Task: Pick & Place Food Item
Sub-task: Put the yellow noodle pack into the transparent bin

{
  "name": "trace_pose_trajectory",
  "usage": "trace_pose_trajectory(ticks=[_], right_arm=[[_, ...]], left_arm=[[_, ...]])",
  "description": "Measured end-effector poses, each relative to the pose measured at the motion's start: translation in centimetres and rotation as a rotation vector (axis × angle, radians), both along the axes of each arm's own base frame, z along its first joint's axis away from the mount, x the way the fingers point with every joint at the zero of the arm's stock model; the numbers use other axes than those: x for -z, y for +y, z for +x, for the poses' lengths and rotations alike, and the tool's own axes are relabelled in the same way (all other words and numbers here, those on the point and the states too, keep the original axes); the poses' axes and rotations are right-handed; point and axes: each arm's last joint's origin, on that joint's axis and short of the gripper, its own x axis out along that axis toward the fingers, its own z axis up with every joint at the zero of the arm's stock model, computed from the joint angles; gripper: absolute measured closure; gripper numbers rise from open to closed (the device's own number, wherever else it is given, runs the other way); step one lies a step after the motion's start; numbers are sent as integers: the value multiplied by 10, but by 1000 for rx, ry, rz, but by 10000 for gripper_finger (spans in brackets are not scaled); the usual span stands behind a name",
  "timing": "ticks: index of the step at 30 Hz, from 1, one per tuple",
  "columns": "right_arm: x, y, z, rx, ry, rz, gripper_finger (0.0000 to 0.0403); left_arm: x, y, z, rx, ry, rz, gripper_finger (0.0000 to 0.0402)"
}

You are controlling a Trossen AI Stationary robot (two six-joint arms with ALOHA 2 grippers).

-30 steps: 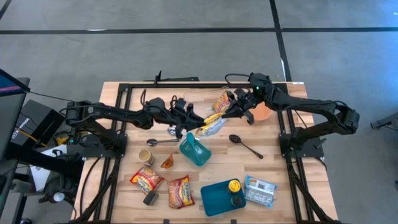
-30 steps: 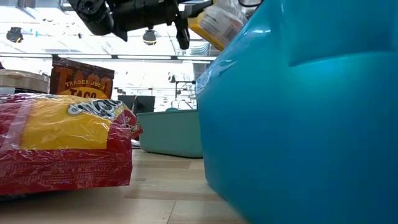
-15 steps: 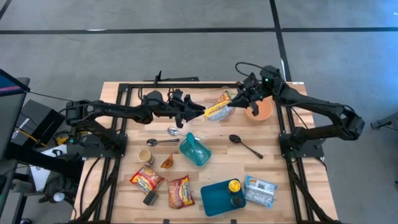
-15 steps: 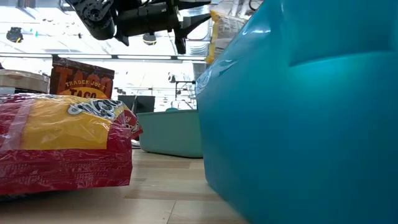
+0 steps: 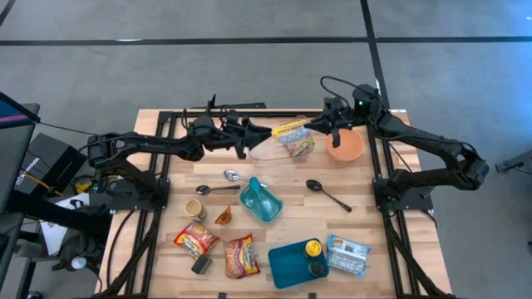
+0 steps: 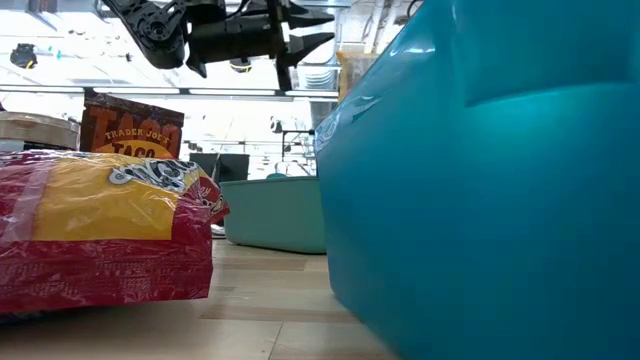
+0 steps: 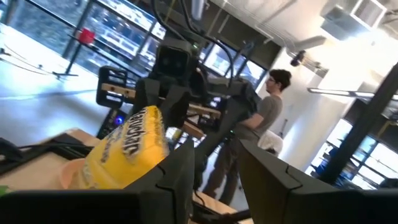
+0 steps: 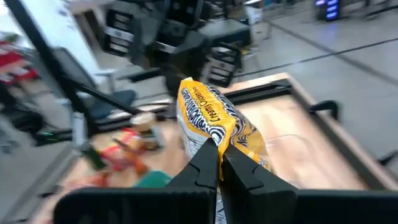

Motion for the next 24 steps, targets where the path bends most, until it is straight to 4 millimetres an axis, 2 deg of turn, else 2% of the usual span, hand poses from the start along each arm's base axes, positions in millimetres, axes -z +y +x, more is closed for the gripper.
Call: trace_pose_trajectory(ticks=[11, 18, 24], right_arm=[[11, -7, 5, 146, 107, -403, 403], [24, -5, 19, 101, 197, -710, 403], [30, 0, 25, 72, 234, -739, 403]], left_arm=[[-2, 1, -1, -36, -21, -2, 286], [-2, 1, 0, -35, -21, -3, 286], [-2, 1, 0, -35, -20, -3, 288]])
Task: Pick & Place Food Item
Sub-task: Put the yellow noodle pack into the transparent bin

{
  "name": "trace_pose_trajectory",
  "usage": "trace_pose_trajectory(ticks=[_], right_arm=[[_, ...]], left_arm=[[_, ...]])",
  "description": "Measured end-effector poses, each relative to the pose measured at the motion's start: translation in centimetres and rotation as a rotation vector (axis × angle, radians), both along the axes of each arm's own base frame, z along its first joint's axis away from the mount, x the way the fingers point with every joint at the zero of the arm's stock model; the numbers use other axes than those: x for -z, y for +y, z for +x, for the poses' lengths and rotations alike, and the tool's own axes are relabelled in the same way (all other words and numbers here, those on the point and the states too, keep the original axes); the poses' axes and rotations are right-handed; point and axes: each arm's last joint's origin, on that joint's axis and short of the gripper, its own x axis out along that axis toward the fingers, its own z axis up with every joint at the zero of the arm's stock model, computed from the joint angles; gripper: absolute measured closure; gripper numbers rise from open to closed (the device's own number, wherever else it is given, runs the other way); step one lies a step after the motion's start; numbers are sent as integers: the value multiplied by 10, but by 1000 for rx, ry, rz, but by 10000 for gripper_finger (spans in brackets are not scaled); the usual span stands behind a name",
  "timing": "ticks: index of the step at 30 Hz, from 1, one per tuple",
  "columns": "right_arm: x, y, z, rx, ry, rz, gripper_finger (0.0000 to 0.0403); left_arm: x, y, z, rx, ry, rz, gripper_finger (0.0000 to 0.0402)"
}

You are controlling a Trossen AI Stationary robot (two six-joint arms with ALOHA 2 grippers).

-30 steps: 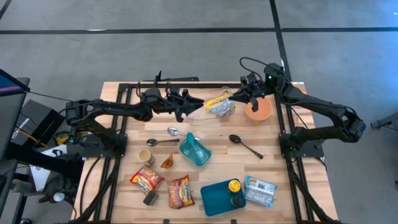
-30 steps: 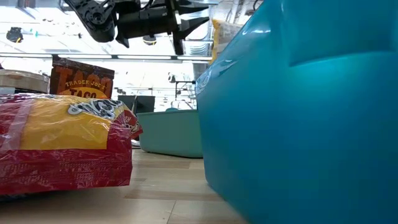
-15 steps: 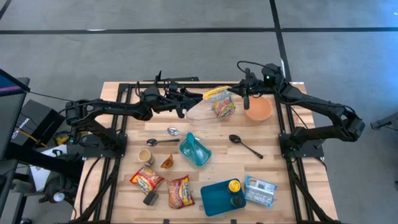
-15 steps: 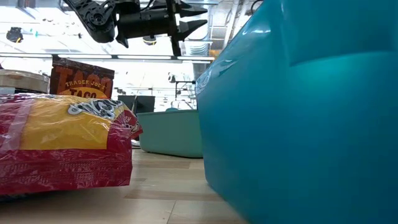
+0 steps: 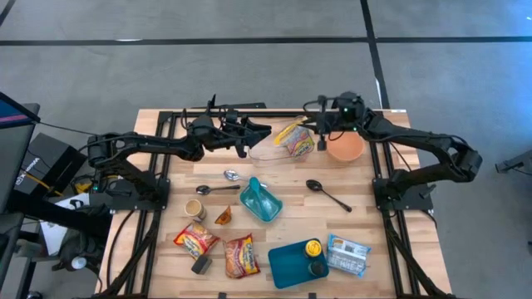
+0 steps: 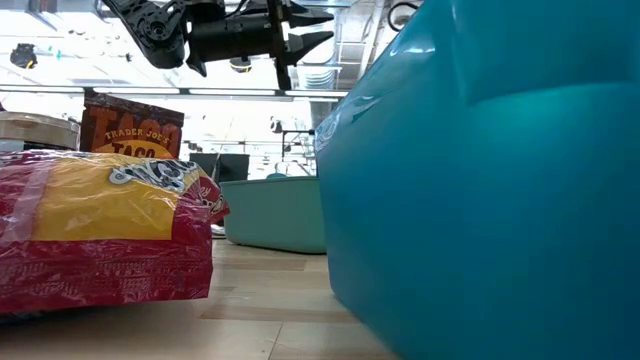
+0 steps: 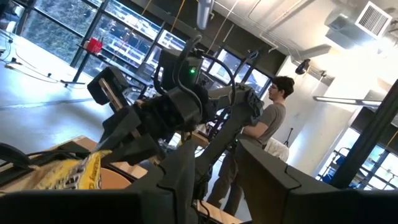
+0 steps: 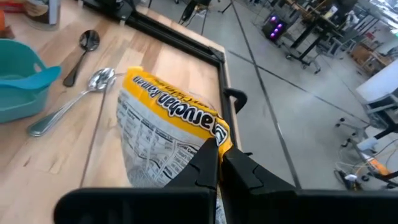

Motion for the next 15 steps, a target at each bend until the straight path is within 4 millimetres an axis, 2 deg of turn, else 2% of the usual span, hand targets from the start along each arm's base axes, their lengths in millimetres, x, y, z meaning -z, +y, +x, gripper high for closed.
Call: trace_pose_trajectory(ticks=[8, 15], right_arm=[[0, -1, -1, 7, 3, -6, 403], [-5, -2, 1, -16, -6, -90, 403]], left_arm=[[0, 0, 0, 0, 0, 0, 289], [0, 0, 0, 0, 0, 0, 289]])
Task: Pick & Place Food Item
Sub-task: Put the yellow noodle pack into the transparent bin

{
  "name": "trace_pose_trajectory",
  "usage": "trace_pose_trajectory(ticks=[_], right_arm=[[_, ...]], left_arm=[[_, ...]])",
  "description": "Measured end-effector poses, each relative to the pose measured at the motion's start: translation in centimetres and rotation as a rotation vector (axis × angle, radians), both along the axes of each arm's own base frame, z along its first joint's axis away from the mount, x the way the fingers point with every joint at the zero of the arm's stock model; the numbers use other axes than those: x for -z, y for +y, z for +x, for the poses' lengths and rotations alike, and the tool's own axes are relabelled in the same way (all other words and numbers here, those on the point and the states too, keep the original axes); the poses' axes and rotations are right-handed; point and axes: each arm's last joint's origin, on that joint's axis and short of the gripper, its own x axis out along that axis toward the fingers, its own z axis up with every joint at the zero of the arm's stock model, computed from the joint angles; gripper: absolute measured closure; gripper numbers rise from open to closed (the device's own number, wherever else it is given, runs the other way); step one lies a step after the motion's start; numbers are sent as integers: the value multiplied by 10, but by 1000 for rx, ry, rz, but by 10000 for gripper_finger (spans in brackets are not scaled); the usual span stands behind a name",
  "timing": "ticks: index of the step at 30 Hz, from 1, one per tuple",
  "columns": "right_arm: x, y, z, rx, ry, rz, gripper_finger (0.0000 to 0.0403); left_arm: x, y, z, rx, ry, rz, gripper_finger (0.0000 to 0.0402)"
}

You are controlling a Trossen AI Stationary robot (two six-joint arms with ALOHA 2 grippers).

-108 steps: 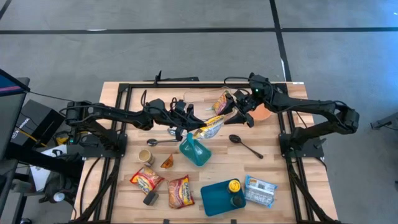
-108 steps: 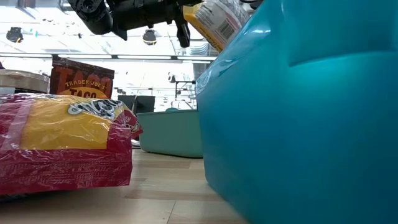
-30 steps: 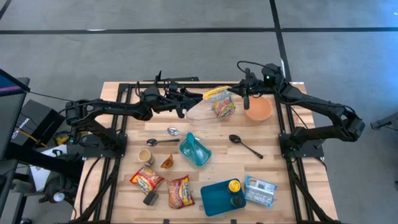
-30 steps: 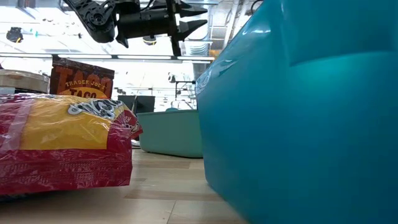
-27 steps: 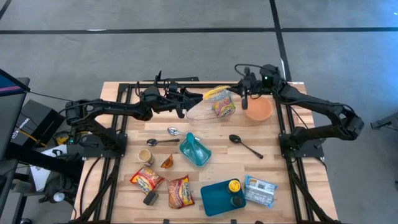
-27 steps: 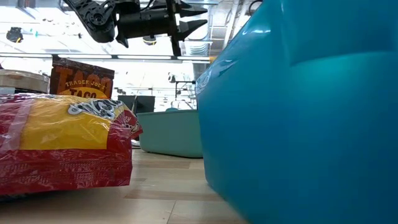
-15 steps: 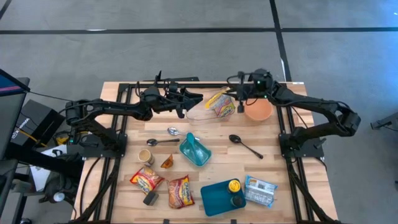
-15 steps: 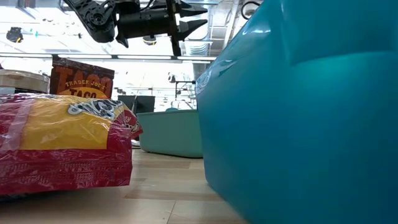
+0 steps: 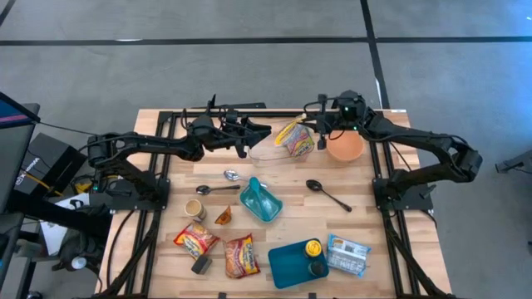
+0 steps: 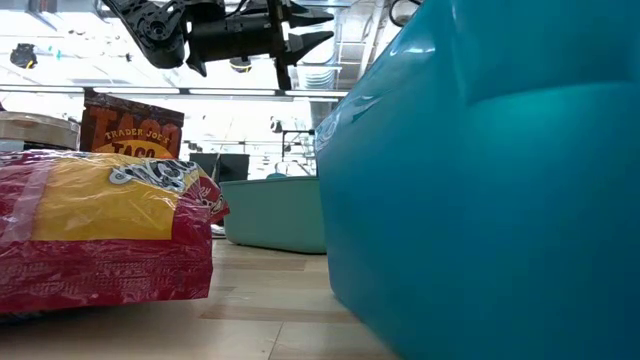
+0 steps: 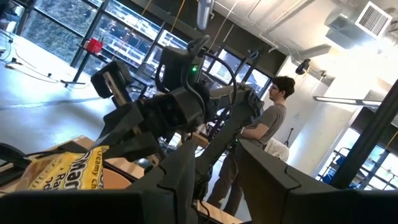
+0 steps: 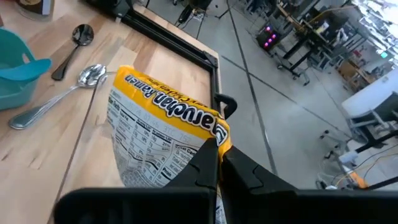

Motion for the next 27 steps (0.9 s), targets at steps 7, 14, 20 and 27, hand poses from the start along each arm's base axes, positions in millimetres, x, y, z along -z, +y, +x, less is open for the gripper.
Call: trace_pose_trajectory(ticks=[7, 14, 20, 27], right_arm=[[-4, -6, 8, -18, 8, -48, 403], [8, -24, 32, -19, 107, 23, 403], [8, -32, 37, -15, 147, -15, 403], [20, -37, 31, 12, 273, -51, 403]], left_arm=[[0, 0, 0, 0, 0, 0, 289], [0, 0, 0, 0, 0, 0, 289], [0, 0, 0, 0, 0, 0, 289], [0, 0, 0, 0, 0, 0, 289]])
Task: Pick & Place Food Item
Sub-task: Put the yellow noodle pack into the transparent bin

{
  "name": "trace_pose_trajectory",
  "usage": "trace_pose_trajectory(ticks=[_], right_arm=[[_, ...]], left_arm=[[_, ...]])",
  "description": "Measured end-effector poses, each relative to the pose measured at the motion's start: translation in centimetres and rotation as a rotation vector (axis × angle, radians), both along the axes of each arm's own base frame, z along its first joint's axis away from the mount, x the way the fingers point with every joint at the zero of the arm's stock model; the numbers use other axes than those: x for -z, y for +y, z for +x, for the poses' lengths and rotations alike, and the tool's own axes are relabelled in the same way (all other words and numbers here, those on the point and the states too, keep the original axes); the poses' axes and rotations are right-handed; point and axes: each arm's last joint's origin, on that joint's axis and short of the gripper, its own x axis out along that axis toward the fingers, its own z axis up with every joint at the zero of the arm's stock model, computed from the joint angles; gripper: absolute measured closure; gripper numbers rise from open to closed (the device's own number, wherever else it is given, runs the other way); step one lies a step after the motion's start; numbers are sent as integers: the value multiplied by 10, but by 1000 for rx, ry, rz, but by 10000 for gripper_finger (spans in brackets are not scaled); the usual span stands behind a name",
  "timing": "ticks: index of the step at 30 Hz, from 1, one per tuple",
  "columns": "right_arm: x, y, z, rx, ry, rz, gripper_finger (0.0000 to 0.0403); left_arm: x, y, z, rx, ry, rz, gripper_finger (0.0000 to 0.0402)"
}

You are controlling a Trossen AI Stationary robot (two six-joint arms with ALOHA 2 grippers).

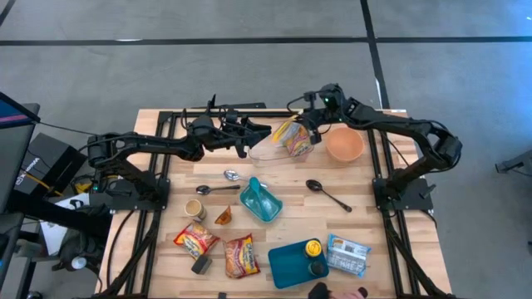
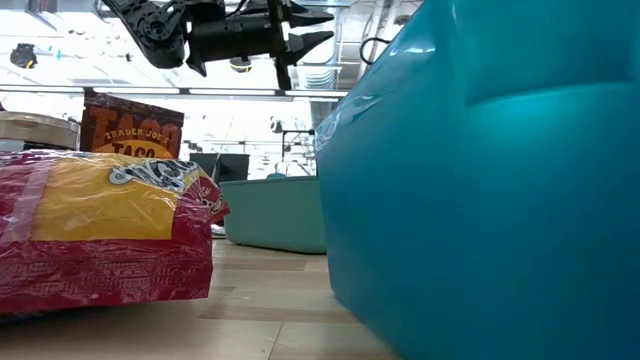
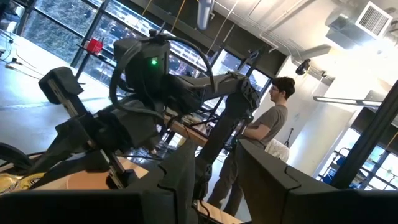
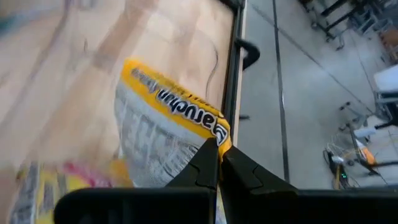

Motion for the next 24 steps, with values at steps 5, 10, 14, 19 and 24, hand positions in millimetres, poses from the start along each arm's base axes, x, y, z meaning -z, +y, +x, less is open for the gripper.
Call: trace_pose_trajectory(ticks=[5, 10, 14, 19, 24], right_arm=[[3, 2, -2, 17, 43, 6, 403], [6, 8, 0, -4, 77, 22, 403], [8, 15, 3, -21, 139, -29, 403], [12, 23, 4, -35, 189, -19, 403], [15, 29, 5, -34, 232, -13, 403]], left_arm=[[0, 0, 0, 0, 0, 0, 289], [0, 0, 0, 0, 0, 0, 289], [0, 0, 0, 0, 0, 0, 289], [0, 0, 0, 0, 0, 0, 289], [0, 0, 0, 0, 0, 0, 289]])
